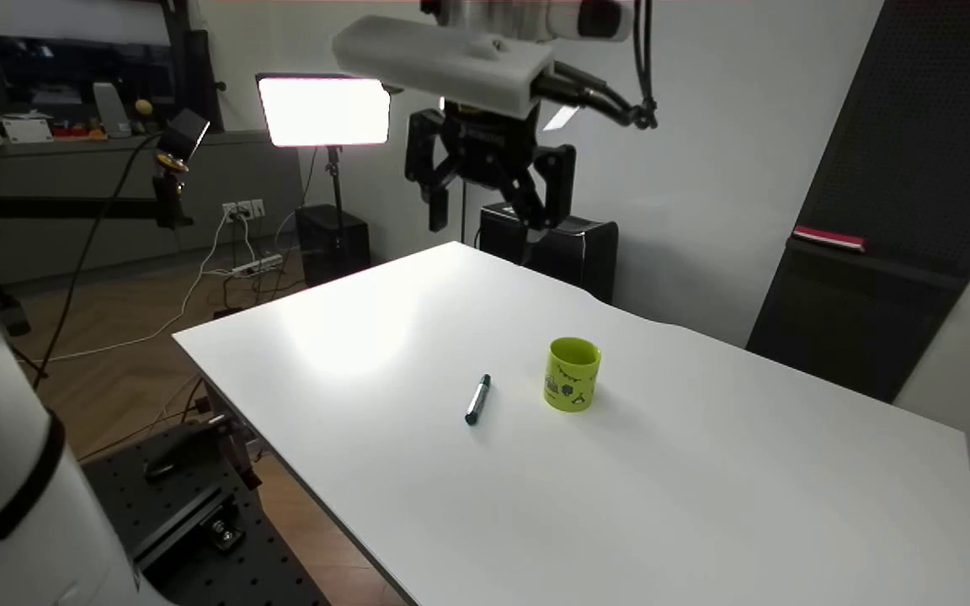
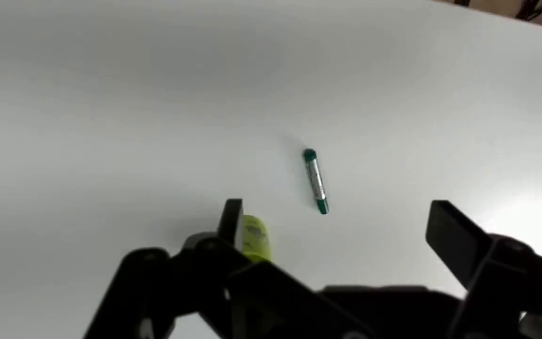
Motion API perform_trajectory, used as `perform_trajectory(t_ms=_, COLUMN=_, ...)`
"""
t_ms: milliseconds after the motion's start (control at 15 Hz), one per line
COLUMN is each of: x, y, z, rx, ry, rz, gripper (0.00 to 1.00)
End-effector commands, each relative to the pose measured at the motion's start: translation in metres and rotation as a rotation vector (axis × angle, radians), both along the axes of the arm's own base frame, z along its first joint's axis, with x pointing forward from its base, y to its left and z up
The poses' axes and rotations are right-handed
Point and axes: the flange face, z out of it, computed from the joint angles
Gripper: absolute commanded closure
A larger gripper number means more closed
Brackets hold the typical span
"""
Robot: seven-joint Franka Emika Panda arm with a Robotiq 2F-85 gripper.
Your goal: Put the marker in the cup
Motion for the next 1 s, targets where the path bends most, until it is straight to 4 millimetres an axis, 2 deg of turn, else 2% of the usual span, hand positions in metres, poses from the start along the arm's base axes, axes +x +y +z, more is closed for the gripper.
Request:
perform_trajectory(t_ms=0, x=-0.015, y=0.046, z=-0.039, rx=0.041, ry=0.078, rz=0.182, gripper=0.0)
perform_trajectory(t_ms=67, x=-0.019, y=0.058, z=-0.051, rx=0.048, ry=0.096, rz=0.227, gripper=0.0)
perform_trajectory(t_ms=133, x=-0.008, y=0.07, z=-0.054, rx=0.057, ry=0.109, rz=0.267, gripper=0.0)
perform_trajectory(t_ms=267, x=-0.007, y=0.092, z=-0.071, rx=0.062, ry=0.103, rz=0.318, gripper=0.0)
perform_trajectory(t_ms=533, x=0.011, y=0.13, z=-0.099, rx=0.04, ry=0.031, rz=0.378, gripper=0.0)
perform_trajectory(t_ms=733, x=0.016, y=0.158, z=-0.134, rx=0.008, ry=0.022, rz=0.397, gripper=0.0)
perform_trajectory(t_ms=933, x=0.016, y=0.176, z=-0.176, rx=-0.039, ry=0.033, rz=0.422, gripper=0.0)
